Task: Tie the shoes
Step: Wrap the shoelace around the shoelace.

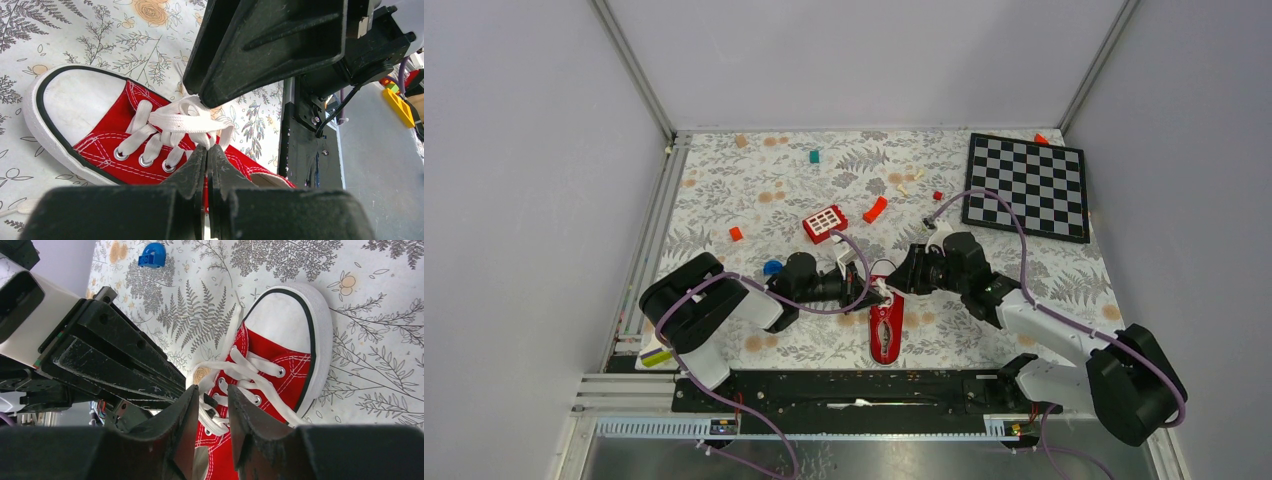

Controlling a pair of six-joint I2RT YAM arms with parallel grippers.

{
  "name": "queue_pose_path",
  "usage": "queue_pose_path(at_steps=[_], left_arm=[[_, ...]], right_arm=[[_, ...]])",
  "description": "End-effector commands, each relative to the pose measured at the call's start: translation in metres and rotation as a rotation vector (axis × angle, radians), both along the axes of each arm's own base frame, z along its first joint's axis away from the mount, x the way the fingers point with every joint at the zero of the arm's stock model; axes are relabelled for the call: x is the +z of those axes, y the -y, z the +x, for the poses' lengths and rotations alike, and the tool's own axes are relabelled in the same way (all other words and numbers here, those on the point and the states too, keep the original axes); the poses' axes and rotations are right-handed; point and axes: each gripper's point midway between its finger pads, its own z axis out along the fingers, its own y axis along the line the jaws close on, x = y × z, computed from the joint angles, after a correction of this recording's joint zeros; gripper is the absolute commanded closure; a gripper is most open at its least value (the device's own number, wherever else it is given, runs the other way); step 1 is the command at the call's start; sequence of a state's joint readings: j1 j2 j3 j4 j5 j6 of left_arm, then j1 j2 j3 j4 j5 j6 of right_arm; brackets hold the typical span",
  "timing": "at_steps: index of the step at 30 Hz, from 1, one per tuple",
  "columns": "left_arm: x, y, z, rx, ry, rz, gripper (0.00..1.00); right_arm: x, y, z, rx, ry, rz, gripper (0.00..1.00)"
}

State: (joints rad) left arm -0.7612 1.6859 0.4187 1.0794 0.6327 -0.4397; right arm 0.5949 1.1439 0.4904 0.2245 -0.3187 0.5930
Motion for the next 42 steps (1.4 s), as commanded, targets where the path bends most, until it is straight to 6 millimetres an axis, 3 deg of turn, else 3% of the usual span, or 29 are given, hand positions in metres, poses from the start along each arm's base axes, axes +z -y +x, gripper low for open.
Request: queue_pose_path(at_steps=[1, 12, 20, 28, 42], left_arm=[[0.023, 0.007, 0.006, -0.002, 0.083, -0.076, 1.0], [0.024, 0.007, 0.006, -0.006, 0.084, -0.077, 1.0], [0.024, 0.007, 0.006, -0.005, 0.083, -0.077, 1.0], [0.026, 0.008, 0.005, -0.017, 0.087, -0.077, 1.0], [0.026, 0.008, 0.003, -0.034, 0.09, -0.072, 1.0]], right_arm=[[0.02, -0.014, 0.006, 0.03, 0.03, 0.064, 0.66], [0.023, -0.02, 0.003, 0.051, 0.015, 0.109, 0.63], [0.023, -0.02, 0.003, 0.045, 0.018, 0.116, 1.0], [0.035, -0.017, -0.006, 0.07, 0.04, 0.122, 1.0], [0.032, -0.014, -0.042, 0.132, 0.014, 0.081, 1.0]])
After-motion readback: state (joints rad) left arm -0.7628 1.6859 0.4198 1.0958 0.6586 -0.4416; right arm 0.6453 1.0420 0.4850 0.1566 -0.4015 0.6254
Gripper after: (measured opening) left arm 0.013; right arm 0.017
